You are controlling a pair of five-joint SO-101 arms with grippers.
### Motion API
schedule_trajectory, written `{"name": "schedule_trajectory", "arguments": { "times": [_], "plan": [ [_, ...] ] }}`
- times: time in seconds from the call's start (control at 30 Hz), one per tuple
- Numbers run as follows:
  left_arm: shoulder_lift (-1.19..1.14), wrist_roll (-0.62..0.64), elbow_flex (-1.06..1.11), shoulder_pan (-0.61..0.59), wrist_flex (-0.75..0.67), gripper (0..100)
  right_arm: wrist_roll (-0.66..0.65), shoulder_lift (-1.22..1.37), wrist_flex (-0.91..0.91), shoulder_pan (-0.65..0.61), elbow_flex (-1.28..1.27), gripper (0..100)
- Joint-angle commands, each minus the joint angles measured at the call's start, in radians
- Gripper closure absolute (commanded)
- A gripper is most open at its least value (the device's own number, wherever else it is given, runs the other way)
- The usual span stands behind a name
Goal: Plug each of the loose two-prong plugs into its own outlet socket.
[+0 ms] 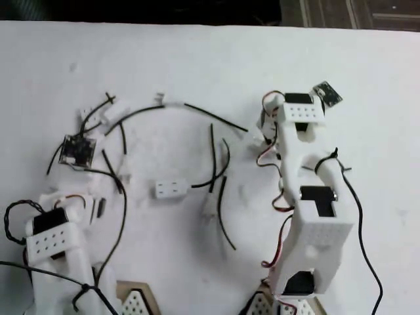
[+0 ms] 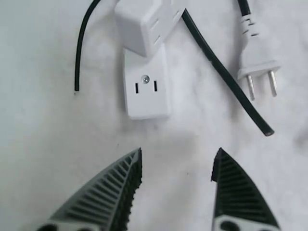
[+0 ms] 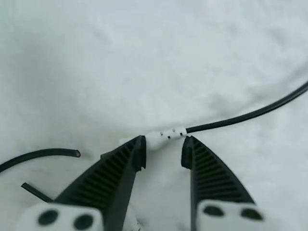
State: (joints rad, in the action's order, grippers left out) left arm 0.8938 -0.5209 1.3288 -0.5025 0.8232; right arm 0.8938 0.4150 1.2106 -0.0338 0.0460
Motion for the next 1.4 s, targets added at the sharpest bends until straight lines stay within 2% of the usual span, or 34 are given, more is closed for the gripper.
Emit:
{"name": "schedule_trajectory", "arguments": {
  "times": [0.0,0.13,0.73,1.0,1.17,1.27,1.37],
  "plan": [
    [0.021,0.005,-0.006,-0.004,-0.018,76,0.032,-0.002,-0.01,-0.007,0.029,77.6],
    [0.021,0.005,-0.006,-0.004,-0.018,76,0.044,-0.004,-0.01,-0.007,0.029,67.8],
    [0.021,0.005,-0.006,-0.004,-0.018,76,0.046,-0.077,0.015,-0.005,0.063,67.6],
    [0.021,0.005,-0.006,-0.004,-0.018,76,0.089,0.048,0.015,-0.082,0.061,67.6],
    [0.021,0.005,-0.006,-0.004,-0.018,76,0.092,0.111,0.008,-0.084,0.064,67.6],
    [0.021,0.005,-0.006,-0.004,-0.018,76,0.094,0.125,0.012,-0.067,0.084,71.4],
    [0.021,0.005,-0.006,-0.004,-0.018,76,0.094,0.124,0.008,-0.036,0.101,82.0]
  ]
}}
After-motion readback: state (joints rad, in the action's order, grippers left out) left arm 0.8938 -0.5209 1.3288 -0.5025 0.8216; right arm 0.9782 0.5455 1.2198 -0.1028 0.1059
